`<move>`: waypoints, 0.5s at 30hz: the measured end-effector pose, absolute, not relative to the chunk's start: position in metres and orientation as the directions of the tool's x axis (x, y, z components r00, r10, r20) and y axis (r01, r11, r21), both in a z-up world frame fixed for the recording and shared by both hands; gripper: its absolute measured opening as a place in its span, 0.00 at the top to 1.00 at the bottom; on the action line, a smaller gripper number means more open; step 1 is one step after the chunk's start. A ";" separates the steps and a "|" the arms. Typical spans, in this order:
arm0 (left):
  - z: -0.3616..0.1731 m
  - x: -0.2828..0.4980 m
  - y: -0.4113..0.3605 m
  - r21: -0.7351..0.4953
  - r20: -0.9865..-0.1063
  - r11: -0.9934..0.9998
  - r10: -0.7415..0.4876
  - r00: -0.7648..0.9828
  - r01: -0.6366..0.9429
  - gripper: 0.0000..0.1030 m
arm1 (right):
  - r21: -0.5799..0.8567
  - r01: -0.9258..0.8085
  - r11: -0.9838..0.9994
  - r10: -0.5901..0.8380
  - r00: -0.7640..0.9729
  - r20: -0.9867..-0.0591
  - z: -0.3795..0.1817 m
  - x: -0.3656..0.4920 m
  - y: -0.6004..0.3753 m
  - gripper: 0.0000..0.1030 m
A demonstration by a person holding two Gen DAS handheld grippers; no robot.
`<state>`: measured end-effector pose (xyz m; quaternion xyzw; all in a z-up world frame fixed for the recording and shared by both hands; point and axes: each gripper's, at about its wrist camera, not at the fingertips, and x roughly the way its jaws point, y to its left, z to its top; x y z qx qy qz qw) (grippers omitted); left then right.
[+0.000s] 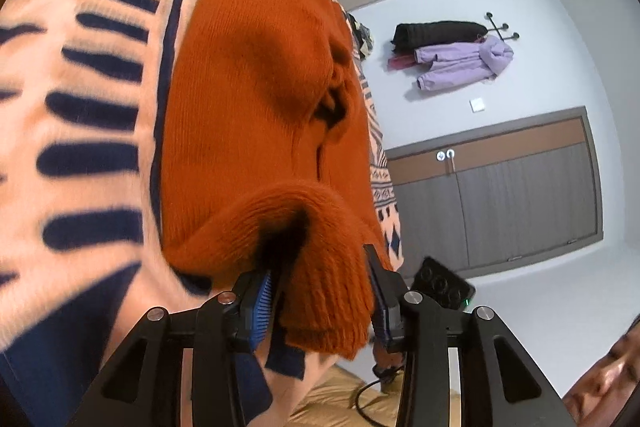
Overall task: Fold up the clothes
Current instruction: 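Fold the held hem toward the collar with the left gripper while the right gripper holds the sweater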
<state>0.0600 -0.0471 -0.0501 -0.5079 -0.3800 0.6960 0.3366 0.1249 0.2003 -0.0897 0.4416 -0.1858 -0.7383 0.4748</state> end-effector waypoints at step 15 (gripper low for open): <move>-0.023 0.044 -0.049 -0.909 -0.382 -0.410 0.894 -0.234 -0.081 0.61 | 0.792 0.457 -0.404 -0.909 -0.298 -0.292 -0.029 0.067 0.253 0.89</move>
